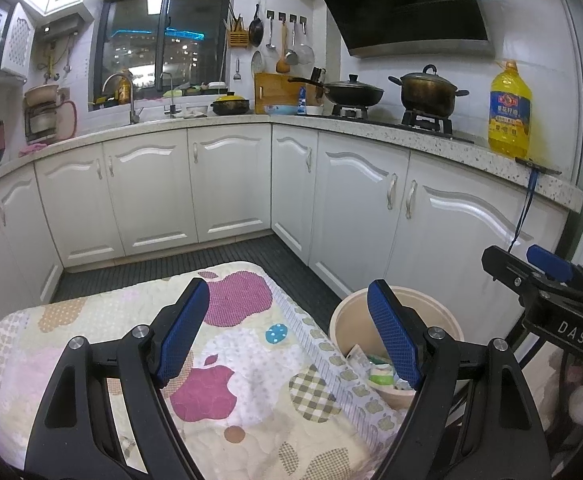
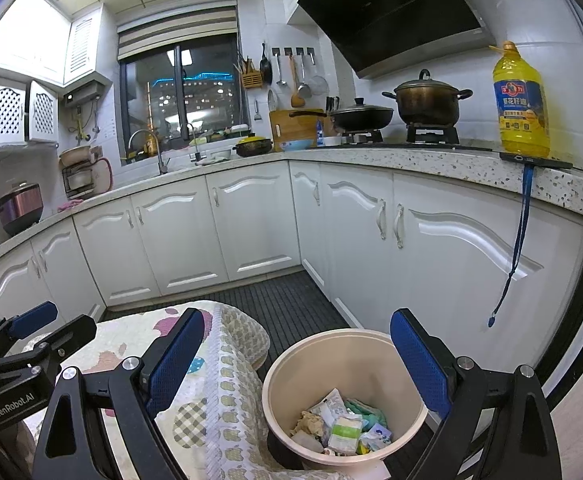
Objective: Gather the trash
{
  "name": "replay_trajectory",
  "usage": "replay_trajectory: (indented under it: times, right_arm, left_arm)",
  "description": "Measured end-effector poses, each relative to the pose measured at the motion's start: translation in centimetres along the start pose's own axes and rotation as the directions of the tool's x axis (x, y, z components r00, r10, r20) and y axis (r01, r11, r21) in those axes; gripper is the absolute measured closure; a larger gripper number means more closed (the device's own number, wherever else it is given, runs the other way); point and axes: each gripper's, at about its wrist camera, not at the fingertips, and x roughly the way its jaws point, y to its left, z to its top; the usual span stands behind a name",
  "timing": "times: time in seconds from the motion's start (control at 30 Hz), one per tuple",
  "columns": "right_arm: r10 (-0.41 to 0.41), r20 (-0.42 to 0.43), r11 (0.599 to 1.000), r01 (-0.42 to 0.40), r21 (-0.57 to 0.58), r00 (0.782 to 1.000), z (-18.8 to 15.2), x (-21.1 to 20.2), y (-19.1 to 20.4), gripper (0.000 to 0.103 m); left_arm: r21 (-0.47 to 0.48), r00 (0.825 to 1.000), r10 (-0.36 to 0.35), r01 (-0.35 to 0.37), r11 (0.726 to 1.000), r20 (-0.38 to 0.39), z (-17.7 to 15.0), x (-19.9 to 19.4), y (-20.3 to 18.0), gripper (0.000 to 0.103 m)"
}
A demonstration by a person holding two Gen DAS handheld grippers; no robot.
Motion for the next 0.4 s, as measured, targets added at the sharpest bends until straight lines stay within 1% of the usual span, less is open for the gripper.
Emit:
replay_trajectory:
  times: [0.23, 0.4]
  right_arm:
    - [-0.003, -0.016, 1.000, 0.003, 0.007, 1.000, -0.14, 0.44, -0.12, 0.010]
    - [-0.003, -0.021, 1.000, 0.003, 0.010, 1.000, -0.27, 0.59, -0.16, 0.010]
  left_arm:
    - [0.028, 1.000, -0.003, 0.002, 1.000, 0.024, -0.47, 0.12, -0.09, 0.022]
    - [0.027, 1.000, -0.006, 0.005, 1.000, 0.008, -0.75, 0.48, 0.04, 0.022]
